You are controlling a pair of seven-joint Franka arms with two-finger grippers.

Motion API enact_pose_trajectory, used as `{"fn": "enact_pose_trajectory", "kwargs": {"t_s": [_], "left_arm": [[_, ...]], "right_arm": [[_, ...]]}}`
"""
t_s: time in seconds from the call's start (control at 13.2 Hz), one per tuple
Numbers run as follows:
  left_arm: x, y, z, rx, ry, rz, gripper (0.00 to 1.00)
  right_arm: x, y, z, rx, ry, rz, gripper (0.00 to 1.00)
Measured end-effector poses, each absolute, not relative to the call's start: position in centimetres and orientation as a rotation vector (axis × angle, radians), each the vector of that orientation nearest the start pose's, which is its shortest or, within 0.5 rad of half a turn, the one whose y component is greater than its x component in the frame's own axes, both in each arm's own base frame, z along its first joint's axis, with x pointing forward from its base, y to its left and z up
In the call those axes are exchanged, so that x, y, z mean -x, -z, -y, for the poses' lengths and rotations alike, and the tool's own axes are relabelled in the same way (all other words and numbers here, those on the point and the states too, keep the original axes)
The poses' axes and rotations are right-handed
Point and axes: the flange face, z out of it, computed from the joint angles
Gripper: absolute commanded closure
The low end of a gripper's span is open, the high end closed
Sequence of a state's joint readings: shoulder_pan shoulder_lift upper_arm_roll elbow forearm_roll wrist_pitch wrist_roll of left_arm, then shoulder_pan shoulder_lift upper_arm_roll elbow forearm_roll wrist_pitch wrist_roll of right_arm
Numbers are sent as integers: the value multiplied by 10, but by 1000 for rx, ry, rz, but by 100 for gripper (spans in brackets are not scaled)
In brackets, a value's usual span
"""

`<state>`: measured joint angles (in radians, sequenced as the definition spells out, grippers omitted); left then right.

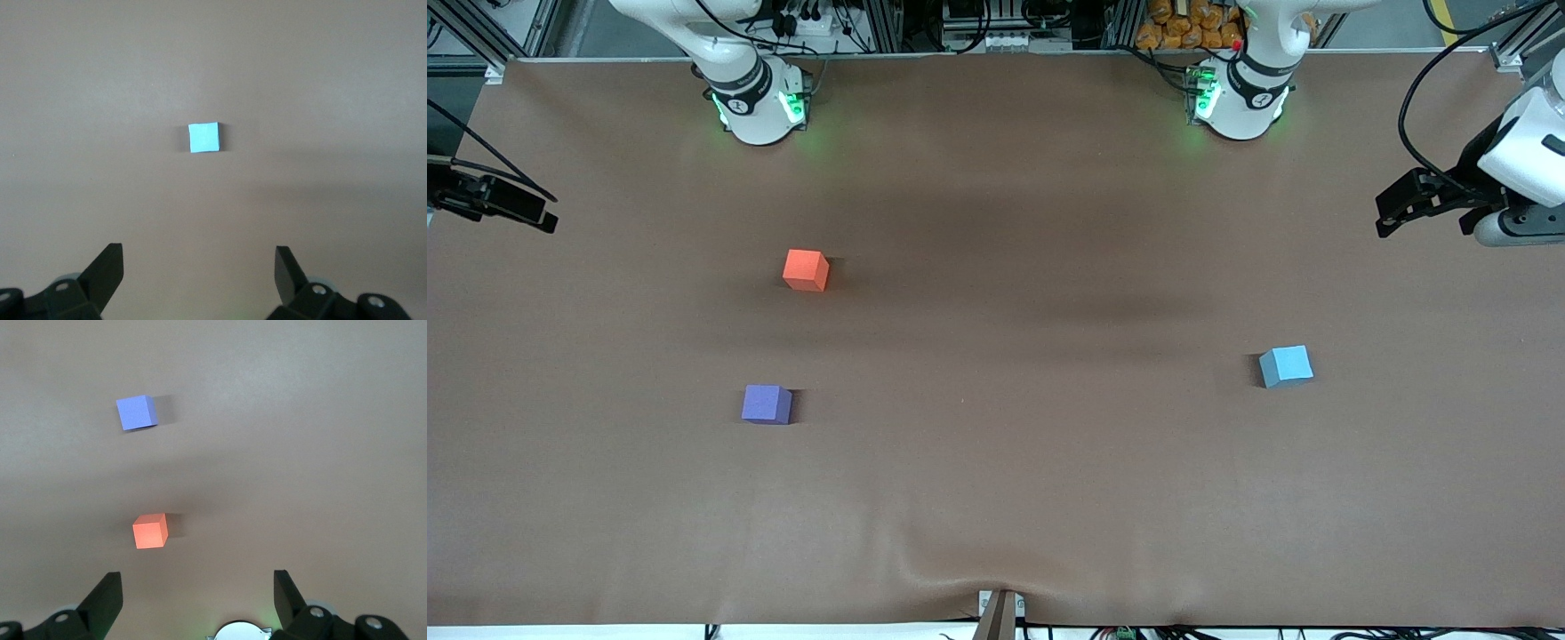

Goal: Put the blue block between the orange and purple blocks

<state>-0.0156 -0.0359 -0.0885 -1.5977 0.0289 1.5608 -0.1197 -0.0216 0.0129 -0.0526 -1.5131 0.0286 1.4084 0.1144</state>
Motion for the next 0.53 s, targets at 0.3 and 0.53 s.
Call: {"fn": "enact_pose_trajectory", "kwargs": {"t_s": [0.3, 0.53], "left_arm": [[-541, -630, 42, 3109, -3, 61, 0], [-541, -631, 37, 3109, 0, 74, 0]], "right_arm": [[-540, -631, 36, 3097, -184, -288, 0], [-540, -631, 36, 3096, -185, -287, 0]]}}
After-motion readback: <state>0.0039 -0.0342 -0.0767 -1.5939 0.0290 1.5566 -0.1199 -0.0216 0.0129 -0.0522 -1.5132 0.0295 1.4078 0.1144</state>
